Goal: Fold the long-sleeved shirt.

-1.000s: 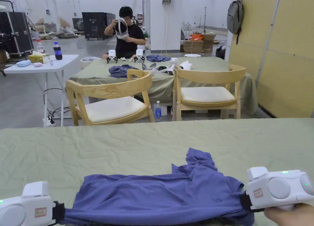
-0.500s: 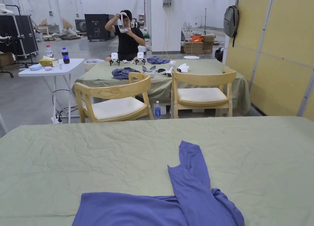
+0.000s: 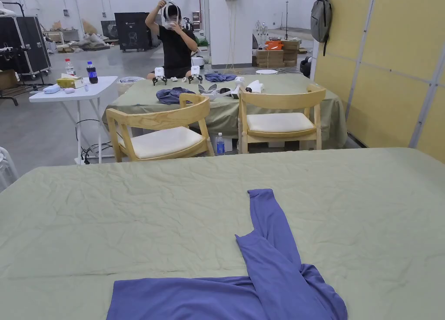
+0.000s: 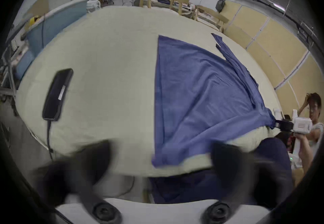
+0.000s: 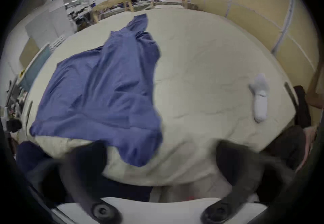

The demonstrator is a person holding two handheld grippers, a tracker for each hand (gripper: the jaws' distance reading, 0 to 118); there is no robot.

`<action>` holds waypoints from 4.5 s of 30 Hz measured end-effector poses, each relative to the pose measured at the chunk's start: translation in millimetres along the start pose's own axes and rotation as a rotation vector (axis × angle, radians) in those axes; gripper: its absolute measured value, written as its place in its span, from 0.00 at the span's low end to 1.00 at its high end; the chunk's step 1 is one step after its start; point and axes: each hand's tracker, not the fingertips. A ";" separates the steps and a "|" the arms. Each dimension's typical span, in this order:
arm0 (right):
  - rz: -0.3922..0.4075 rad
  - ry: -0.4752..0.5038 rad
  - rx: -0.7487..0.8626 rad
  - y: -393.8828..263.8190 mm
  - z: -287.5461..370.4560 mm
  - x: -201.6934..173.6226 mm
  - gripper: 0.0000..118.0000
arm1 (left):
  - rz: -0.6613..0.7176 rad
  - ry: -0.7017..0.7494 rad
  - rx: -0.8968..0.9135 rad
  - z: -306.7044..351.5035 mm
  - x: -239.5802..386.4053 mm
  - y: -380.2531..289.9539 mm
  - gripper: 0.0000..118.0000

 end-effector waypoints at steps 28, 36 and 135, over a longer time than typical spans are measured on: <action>0.099 0.083 -0.036 434.5 -302.6 -182.7 1.00 | 0.005 -0.218 0.130 -50.7 71.0 95.3 0.01; 0.135 0.137 -0.145 444.5 -300.4 -178.8 0.06 | -0.020 -0.242 0.094 -55.7 78.3 86.6 0.01; 0.380 0.164 -0.013 31.6 -40.8 -26.1 0.08 | -0.072 -0.167 -0.095 -40.5 25.2 21.9 0.02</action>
